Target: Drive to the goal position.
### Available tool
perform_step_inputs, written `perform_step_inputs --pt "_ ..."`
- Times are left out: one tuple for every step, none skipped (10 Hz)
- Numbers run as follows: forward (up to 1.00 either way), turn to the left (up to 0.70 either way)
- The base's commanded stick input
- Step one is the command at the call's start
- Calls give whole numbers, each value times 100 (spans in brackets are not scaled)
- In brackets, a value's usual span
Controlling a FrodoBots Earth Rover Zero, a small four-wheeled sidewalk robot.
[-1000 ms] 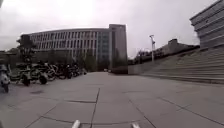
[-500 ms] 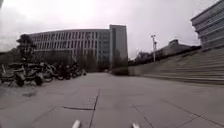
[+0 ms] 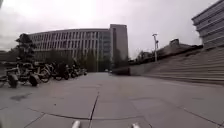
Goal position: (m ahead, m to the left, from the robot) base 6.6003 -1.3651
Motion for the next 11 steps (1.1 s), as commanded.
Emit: perform_step_inputs --pt "70 0" --pt "70 0" --pt "70 0" --pt "70 0" --pt "70 0" --pt "70 0" --pt "70 0" --pt "70 0" --pt "70 3" --pt "70 6" --pt "70 8"
